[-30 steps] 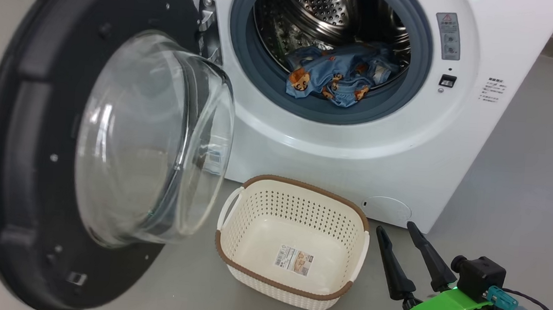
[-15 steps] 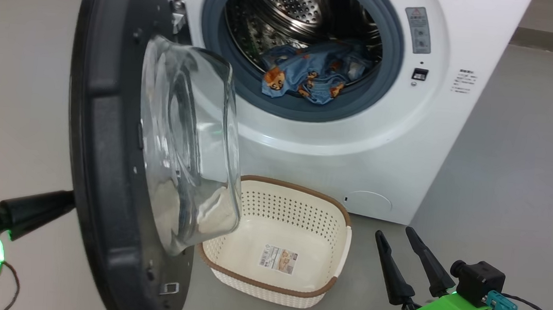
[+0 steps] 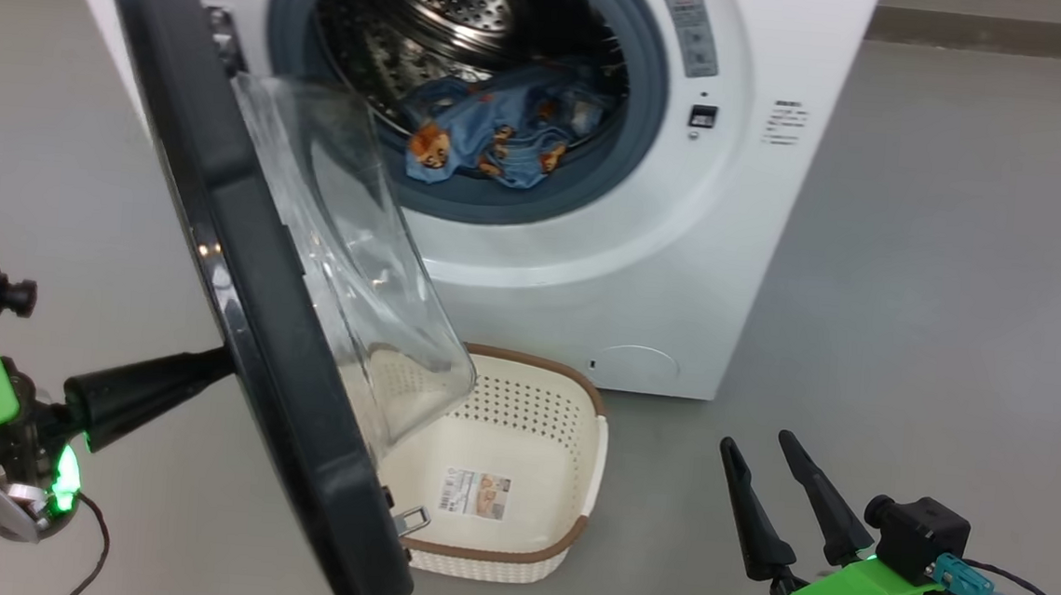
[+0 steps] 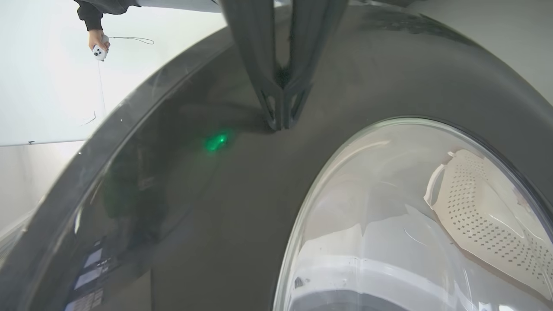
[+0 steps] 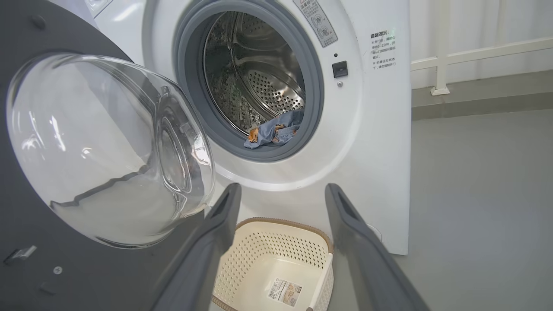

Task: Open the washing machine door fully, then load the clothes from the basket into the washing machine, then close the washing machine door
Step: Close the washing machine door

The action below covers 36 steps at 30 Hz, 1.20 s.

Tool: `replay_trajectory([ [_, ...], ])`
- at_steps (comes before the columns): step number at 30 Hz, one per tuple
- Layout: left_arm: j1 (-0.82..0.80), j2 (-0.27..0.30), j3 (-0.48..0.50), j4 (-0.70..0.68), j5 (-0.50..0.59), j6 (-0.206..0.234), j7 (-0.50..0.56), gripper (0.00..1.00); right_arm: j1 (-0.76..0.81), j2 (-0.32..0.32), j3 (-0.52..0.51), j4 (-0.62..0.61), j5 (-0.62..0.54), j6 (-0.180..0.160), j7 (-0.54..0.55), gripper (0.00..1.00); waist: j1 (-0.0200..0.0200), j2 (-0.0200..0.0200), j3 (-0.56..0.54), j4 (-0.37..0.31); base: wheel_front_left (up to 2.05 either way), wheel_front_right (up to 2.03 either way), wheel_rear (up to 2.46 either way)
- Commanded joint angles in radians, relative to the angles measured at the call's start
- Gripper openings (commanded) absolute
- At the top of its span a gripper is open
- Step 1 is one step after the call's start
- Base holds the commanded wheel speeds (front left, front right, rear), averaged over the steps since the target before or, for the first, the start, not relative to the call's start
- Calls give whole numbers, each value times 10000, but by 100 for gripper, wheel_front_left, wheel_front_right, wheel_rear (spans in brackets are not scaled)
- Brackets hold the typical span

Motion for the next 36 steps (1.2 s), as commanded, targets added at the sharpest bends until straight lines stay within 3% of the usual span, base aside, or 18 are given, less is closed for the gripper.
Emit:
replay_trajectory([
  [1, -111, 194, 254, -344, -61, -65, -18, 0, -396, 8, 215, -261, -43, 16, -48, 100, 0, -1, 31, -354, 0, 0, 0],
  [16, -281, -4, 273, -234, 2, -477, -350, 0, -462, 24, 195, -355, -105, 16, -48, 100, 0, -1, 228, -1578, 0, 0, 0],
  [36, -955, -297, 379, 293, 168, -1150, -1129, 0, -541, 56, 167, -428, -170, 16, -48, 100, 0, -1, 406, -2000, 0, 0, 0],
])
